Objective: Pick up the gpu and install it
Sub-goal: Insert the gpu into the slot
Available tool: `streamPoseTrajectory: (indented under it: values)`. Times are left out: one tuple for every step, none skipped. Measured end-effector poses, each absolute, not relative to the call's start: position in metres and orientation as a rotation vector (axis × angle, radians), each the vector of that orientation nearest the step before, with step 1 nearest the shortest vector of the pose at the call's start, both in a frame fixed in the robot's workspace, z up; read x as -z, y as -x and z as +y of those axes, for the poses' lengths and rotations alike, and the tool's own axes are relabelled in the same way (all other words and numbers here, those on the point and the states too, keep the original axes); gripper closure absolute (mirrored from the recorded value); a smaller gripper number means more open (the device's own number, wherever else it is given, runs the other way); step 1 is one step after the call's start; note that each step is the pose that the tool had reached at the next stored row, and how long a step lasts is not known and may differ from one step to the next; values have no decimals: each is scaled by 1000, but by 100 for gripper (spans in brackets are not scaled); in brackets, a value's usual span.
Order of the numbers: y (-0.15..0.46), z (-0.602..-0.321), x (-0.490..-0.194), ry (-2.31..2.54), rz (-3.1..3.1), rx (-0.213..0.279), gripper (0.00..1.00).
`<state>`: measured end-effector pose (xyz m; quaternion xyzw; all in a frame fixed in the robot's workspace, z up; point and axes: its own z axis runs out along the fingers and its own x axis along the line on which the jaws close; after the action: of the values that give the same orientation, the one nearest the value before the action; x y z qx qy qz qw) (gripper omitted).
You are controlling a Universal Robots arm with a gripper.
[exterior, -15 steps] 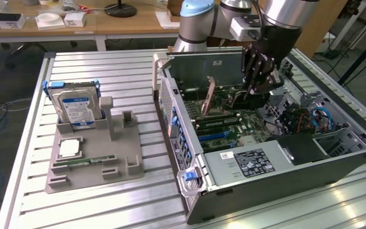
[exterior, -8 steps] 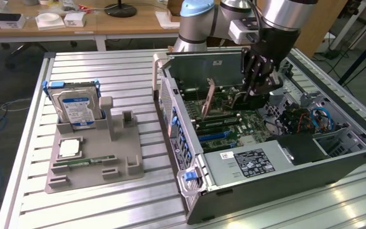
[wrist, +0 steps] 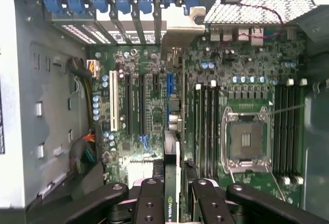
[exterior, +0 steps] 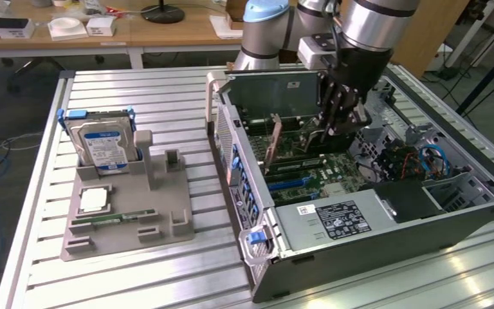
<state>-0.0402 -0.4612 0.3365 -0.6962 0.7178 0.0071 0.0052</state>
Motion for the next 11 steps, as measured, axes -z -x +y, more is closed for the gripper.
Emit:
streamPoseTrajectory:
  values:
    - [42, -461, -335, 2182, 2246, -22, 74]
    - [44, -461, -333, 2184, 2243, -22, 74]
    - [46, -461, -331, 2187, 2241, -22, 74]
    - [48, -461, -329, 2189, 2238, -22, 74]
    - [49, -461, -327, 2191, 2237, -22, 74]
    - [49, -462, -326, 2193, 2235, -22, 74]
    - [50, -462, -324, 2194, 2234, -22, 74]
    - [50, -462, -322, 2195, 2233, -22, 74]
    - [50, -462, -320, 2196, 2232, -22, 74]
    - [50, -462, -318, 2196, 2232, -22, 74]
    - [50, -462, -316, 2196, 2232, -22, 74]
